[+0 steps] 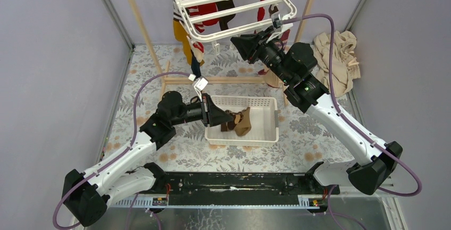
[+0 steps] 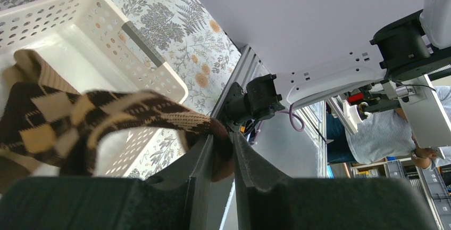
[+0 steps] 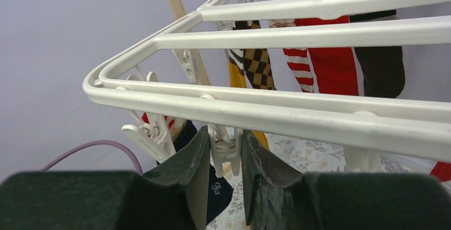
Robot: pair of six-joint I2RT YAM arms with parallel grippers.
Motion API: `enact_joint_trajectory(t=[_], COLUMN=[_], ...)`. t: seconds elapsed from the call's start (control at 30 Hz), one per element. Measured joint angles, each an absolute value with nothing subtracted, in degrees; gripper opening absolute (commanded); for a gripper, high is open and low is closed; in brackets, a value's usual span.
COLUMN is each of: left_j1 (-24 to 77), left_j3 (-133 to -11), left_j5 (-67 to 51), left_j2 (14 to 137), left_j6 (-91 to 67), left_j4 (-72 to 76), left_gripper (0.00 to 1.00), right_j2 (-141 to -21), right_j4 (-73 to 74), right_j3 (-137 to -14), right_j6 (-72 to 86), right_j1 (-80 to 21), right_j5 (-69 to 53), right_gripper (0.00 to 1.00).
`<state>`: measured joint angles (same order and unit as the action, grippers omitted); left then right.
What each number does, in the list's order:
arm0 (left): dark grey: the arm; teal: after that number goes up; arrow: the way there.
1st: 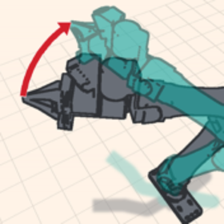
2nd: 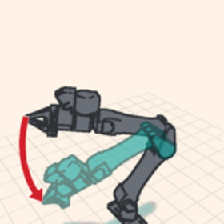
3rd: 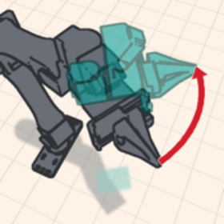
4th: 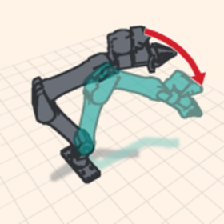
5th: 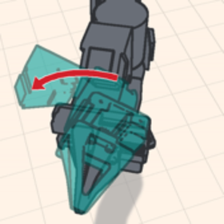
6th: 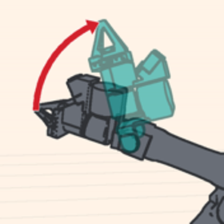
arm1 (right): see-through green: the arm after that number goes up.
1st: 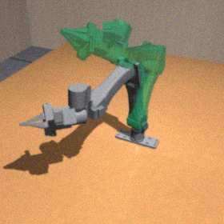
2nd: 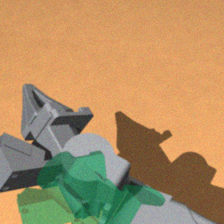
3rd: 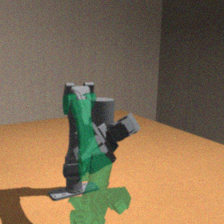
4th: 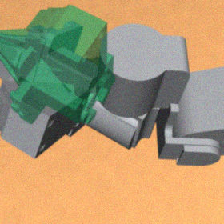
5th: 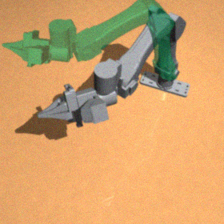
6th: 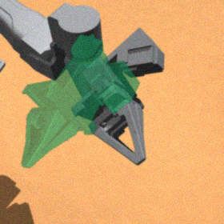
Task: Remove the socks clipped to the hanger
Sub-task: Remove the sock from the hanger, then place the sock in the bin.
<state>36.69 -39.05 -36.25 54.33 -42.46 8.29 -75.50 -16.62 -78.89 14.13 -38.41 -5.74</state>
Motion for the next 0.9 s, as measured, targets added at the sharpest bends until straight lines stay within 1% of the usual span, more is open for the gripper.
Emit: enact_joint_trajectory(t=[0.07, 0.13, 0.2, 0.27, 0.4, 0.57, 0.73, 0.9], left_j1=[36.7, 36.7, 36.7, 36.7, 36.7, 36.7, 36.7, 36.7], left_j3=[-39.1, -39.1, -39.1, -39.2, -39.8, -40.6, -40.6, -40.6], left_j5=[-36.4, -36.7, -37.0, -37.3, -37.6, -37.6, -35.2, -30.8], left_j2=[54.3, 54.4, 54.4, 54.4, 54.4, 54.7, 57.3, 60.7], left_j6=[-42.4, -42.4, -42.5, -42.5, -42.5, -42.5, -41.5, -40.0], left_j4=[8.3, 8.3, 8.3, 8.2, 8.1, 8.1, 6.8, 5.5], left_gripper=[0.26, 0.26, 0.26, 0.26, 0.26, 0.27, 0.36, 0.36], right_j2=[-75.5, -75.5, -75.5, -75.5, -75.1, -70.8, -63.5, -58.0], right_j4=[-16.6, -16.6, -16.5, -16.1, -14.5, -10.0, -4.3, 1.1], right_j3=[-78.9, -78.9, -78.9, -78.9, -78.2, -73.2, -65.8, -60.5], right_j6=[14.1, 14.1, 14.3, 14.3, 14.7, 15.6, 17.5, 19.4], right_j1=[-38.4, -38.3, -38.3, -38.3, -38.2, -38.2, -38.1, -38.1], right_j5=[-5.7, -5.7, -5.8, -5.7, -5.6, -5.0, -3.5, -3.4], right_gripper=[0.4, 0.51, 0.57, 0.61, 0.66, 0.68, 0.69, 0.69])
